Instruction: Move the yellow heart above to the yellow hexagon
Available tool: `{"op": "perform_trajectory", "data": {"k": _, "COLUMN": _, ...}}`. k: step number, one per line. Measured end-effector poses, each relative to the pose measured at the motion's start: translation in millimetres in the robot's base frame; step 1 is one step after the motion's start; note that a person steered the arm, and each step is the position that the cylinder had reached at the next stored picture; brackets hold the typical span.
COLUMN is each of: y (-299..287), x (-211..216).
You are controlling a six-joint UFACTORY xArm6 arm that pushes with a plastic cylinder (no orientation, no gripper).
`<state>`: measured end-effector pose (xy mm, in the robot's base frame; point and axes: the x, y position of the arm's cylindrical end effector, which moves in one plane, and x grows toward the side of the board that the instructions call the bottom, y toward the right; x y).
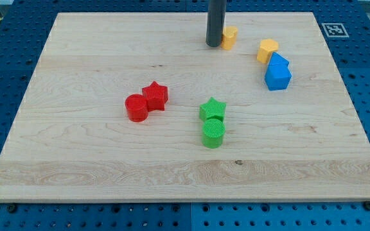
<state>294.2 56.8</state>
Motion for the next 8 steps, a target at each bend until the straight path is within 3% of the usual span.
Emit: {"op": "perform_trajectory", "data": {"k": 8, "y": 64.4, "x": -32.3}}
